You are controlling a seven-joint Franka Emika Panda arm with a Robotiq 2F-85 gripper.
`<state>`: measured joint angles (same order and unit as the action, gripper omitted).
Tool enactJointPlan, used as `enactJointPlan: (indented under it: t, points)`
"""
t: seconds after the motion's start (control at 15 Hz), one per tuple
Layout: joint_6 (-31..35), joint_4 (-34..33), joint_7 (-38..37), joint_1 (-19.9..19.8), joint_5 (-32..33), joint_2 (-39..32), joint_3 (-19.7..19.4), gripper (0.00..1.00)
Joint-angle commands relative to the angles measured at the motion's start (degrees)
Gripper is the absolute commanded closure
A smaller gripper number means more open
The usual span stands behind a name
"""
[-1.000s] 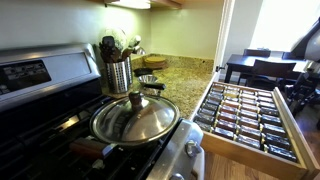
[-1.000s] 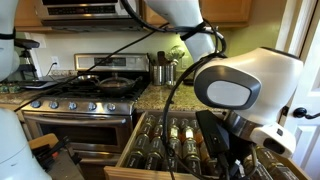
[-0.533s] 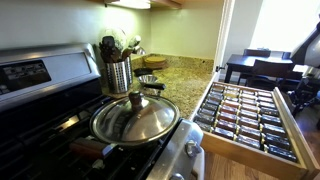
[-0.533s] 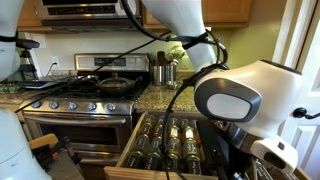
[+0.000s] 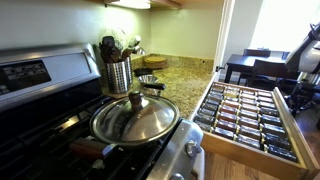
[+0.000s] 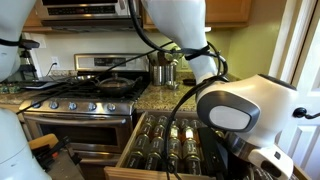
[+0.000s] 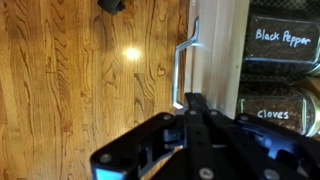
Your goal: Close the drawer
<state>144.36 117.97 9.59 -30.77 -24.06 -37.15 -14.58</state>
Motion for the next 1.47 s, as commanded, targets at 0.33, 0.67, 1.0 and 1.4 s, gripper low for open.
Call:
enactJointPlan:
  t: [0.33, 0.67, 1.0, 1.4]
  points:
    - [0.64, -2.0, 0.55, -2.7, -1.75, -0.44, 4.83, 0.98]
    - [1.47, -1.67, 2.42, -3.08, -2.36, 1.07, 7.64, 0.98]
    - [1.21, -3.8, 0.75, -0.74, -1.98, 1.09, 10.72, 0.98]
    - [-0.28, -12.68, -4.57, 4.53, -1.63, -3.39, 13.61, 0.98]
